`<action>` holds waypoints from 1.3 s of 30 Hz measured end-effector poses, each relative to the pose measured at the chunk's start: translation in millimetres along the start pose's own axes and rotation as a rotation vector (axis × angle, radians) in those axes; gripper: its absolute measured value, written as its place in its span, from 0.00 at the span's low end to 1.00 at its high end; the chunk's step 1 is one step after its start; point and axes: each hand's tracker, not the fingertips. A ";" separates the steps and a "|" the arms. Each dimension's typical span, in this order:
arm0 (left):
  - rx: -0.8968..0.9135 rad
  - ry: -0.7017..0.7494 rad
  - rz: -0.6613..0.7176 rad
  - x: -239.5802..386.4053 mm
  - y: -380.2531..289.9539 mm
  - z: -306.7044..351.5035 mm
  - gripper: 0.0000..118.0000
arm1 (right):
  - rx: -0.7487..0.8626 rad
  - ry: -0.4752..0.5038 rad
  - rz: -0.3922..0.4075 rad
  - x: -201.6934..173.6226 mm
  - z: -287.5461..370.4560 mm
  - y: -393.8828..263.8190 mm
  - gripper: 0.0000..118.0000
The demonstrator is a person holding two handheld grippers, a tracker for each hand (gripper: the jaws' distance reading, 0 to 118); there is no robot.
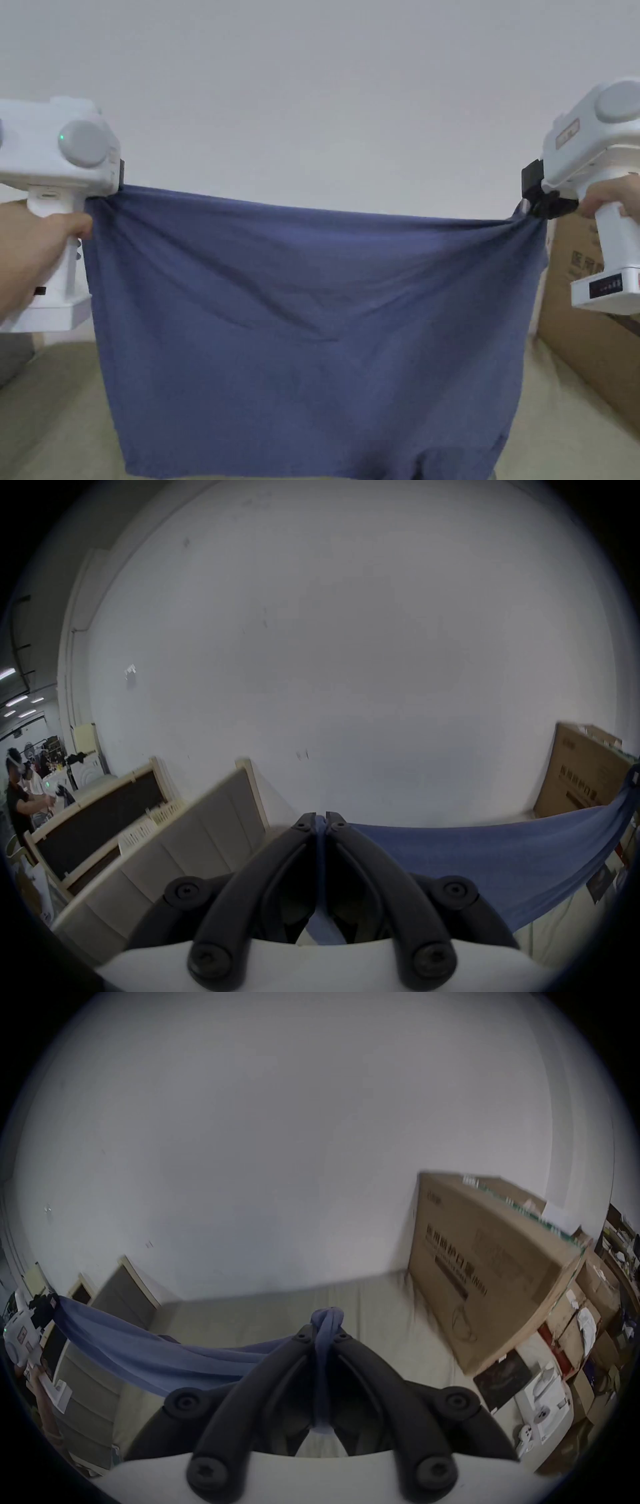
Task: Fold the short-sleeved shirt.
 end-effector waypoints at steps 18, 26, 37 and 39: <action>-0.733 -0.077 0.047 -0.6 -374.2 -81.0 0.02 | -0.557 -0.053 -0.195 70.2 -196.4 -320.3 0.03; -0.604 -0.126 -0.006 -44.2 -382.2 61.9 0.03 | -0.442 0.025 -0.114 69.0 -58.6 -377.7 0.03; -0.631 -0.110 0.031 -94.3 -436.1 205.9 0.03 | -0.426 0.056 -0.148 78.1 131.4 -513.4 0.03; -0.634 -0.111 0.039 -100.0 -452.6 244.8 0.03 | -0.420 0.050 -0.123 80.8 154.4 -536.6 0.03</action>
